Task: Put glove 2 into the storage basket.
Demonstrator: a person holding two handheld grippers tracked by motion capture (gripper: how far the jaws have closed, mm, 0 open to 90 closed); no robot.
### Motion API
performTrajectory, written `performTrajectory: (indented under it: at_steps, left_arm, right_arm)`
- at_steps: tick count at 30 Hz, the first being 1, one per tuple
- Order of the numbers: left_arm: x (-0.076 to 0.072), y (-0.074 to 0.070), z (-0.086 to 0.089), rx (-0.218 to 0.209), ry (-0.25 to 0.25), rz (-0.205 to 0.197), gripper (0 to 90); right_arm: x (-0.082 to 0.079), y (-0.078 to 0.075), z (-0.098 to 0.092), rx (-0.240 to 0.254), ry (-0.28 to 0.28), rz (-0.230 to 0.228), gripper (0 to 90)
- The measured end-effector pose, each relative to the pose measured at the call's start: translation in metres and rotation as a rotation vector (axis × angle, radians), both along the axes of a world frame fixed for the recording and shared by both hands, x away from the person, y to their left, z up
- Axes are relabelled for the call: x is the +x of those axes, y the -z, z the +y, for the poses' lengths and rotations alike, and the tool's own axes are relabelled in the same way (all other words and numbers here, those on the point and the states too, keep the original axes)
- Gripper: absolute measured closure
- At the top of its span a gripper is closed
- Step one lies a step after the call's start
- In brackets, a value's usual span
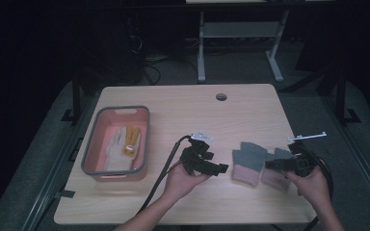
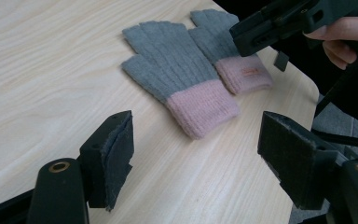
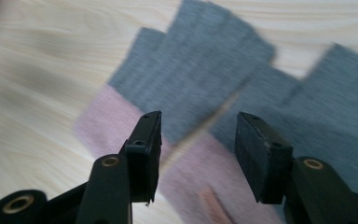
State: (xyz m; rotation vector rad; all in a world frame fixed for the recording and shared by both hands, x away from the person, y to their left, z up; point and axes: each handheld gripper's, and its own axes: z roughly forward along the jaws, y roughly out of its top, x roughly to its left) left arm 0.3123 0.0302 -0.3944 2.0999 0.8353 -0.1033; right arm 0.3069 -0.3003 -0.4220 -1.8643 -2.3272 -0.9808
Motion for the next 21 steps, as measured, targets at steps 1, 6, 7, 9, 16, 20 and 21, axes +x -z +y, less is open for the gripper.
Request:
performTrajectory:
  at_steps: [1, 6, 7, 9, 16, 20, 21]
  left_arm:
    - [0.0, 0.0, -0.001, 0.001, 0.002, 0.0, 27.1]
    - [-0.001, 0.003, -0.003, 0.003, 0.005, 0.005, 27.1]
    - [0.0, 0.003, -0.003, 0.006, 0.01, 0.011, 27.1]
    - [-0.001, 0.004, -0.004, 0.008, 0.01, 0.008, 27.1]
    - [-0.001, 0.007, -0.007, 0.01, 0.012, 0.011, 27.1]
    - [-0.001, 0.008, -0.009, 0.016, 0.02, 0.014, 27.1]
    - [-0.002, 0.008, -0.009, 0.016, 0.021, 0.015, 27.1]
  right_arm:
    - [-0.001, 0.001, -0.002, -0.002, 0.007, 0.004, 51.1]
    - [-0.003, 0.007, -0.009, -0.035, 0.031, 0.009, 51.7]
    - [-0.003, 0.008, -0.009, -0.047, 0.034, 0.009, 51.7]
    - [-0.004, 0.01, -0.01, -0.082, 0.038, 0.016, 51.8]
    - [-0.004, 0.018, -0.013, -0.142, 0.042, 0.012, 51.1]
    - [-0.003, 0.021, -0.01, -0.173, 0.036, 0.016, 50.9]
    - [-0.004, 0.021, -0.008, -0.185, 0.038, 0.021, 50.8]
